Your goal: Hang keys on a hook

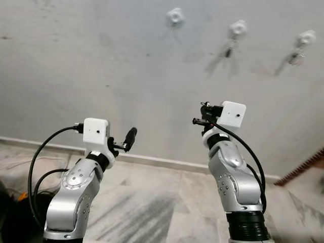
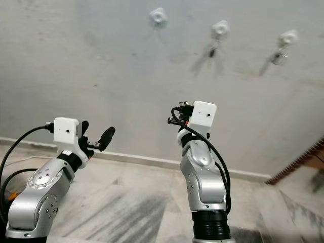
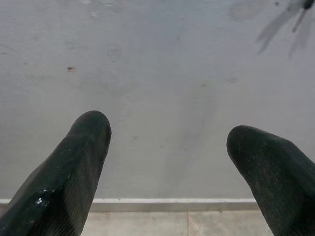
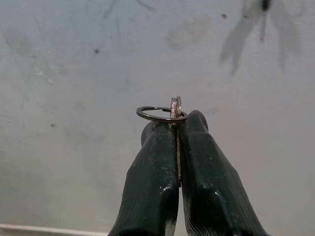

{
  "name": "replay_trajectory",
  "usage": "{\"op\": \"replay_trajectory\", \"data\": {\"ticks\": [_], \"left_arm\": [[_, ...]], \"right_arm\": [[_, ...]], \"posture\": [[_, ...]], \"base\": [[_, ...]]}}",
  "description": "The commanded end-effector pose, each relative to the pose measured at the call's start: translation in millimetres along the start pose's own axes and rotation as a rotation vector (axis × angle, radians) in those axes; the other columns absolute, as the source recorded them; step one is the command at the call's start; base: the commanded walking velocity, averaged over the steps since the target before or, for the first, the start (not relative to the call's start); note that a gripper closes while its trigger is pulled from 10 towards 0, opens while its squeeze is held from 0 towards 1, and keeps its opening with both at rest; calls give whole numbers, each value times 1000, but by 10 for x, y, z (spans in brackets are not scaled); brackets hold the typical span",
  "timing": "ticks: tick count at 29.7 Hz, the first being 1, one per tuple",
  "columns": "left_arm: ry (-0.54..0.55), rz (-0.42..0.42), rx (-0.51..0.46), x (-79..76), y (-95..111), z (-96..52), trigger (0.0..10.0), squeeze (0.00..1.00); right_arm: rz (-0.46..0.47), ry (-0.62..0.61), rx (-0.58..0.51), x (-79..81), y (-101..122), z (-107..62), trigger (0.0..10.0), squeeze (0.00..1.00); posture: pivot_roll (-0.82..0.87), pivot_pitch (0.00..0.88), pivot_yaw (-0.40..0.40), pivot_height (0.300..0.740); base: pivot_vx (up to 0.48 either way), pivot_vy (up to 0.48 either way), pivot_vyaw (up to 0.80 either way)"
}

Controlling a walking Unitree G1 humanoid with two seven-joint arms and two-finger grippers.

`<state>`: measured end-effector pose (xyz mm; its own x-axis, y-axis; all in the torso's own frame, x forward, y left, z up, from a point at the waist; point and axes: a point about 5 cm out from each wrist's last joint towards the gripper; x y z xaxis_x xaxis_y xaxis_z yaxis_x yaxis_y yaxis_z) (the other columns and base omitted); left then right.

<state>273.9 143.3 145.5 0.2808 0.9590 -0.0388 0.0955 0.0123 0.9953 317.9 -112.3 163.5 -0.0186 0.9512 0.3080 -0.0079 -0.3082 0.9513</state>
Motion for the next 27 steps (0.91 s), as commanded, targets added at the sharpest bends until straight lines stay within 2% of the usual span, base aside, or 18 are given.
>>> {"op": "replay_trajectory", "data": {"ticks": [1,11,27], "left_arm": [[-50,-6,-21,-98,32,5,10000,0],[-63,-6,-28,-112,39,1,10000,0],[-72,-10,-28,-130,24,-16,10000,0]], "right_arm": [[3,-37,-5,-109,8,-7,10000,0],[-3,-29,0,-93,-23,-11,10000,0],[-11,-18,7,-81,-45,-11,10000,0]], "posture": [[198,48,-91,740],[208,41,-93,740],[206,43,-95,740]], "base": [[0,0,0],[330,0,0],[440,0,0]]}}
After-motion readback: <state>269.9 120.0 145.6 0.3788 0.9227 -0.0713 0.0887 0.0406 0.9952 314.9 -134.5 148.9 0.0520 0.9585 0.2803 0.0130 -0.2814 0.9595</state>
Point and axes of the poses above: a point about 5 cm out from each wrist's last joint towards the gripper, its own z axis pointing out of the wrist towards the gripper, its own y axis along the axis of the wrist's last joint, x = y × z, and after that the axes turned 4 degrees about z, right-handed
